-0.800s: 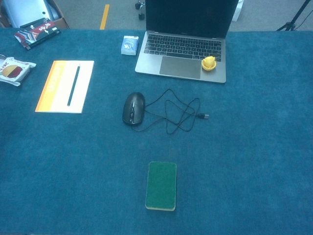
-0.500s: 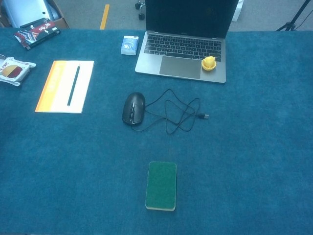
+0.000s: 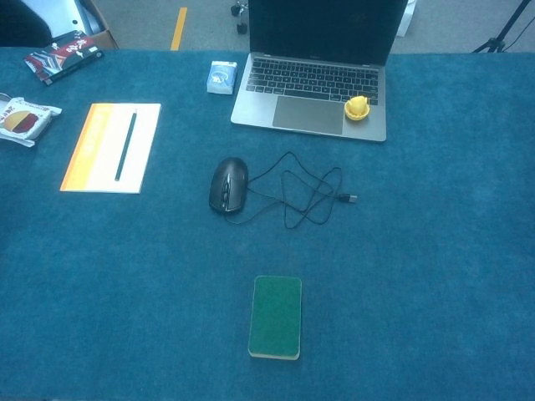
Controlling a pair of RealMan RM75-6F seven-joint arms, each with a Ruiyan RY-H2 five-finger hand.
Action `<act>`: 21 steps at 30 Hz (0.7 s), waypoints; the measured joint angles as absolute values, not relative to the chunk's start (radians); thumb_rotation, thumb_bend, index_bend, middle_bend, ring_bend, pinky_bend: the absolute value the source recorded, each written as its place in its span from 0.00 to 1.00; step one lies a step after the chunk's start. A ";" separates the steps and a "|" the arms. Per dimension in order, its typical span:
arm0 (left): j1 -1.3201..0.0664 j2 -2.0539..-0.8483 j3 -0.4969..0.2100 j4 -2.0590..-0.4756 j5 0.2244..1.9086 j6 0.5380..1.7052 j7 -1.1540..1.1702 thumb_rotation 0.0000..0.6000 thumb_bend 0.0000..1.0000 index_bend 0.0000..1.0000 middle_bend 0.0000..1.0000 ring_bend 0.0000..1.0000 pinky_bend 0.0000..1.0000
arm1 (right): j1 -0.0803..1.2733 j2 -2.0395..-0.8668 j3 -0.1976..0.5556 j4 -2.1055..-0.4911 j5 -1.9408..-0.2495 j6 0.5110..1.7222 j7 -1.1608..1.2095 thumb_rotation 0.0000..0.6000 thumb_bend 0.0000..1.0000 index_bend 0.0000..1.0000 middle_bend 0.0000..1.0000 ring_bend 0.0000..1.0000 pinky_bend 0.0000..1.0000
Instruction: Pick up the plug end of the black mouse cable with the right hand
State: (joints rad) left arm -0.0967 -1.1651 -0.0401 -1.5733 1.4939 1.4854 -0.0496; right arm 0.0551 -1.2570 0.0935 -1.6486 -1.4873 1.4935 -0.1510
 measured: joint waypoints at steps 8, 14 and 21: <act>-0.090 -1.165 -0.033 -1.566 1.494 1.483 -0.063 1.00 0.00 0.31 0.18 0.27 0.47 | 0.112 -1.236 0.114 -1.758 -1.436 1.405 -0.251 1.00 0.20 0.36 0.13 0.00 0.00; -0.090 -1.174 -0.025 -1.539 1.506 1.478 -0.087 1.00 0.00 0.31 0.18 0.27 0.47 | 0.159 -1.233 0.125 -1.826 -1.390 1.343 -0.362 1.00 0.20 0.36 0.12 0.00 0.00; -0.077 -1.181 -0.016 -1.514 1.513 1.491 -0.124 1.00 0.00 0.31 0.18 0.27 0.47 | 0.229 -1.245 0.136 -1.887 -1.329 1.272 -0.510 1.00 0.19 0.37 0.10 0.00 0.00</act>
State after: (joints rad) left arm -0.0769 -1.1814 -0.0157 -1.5144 1.5133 1.4908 -0.1243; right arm 0.2294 -1.2449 0.1358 -1.8875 -1.3288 1.2715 -0.5098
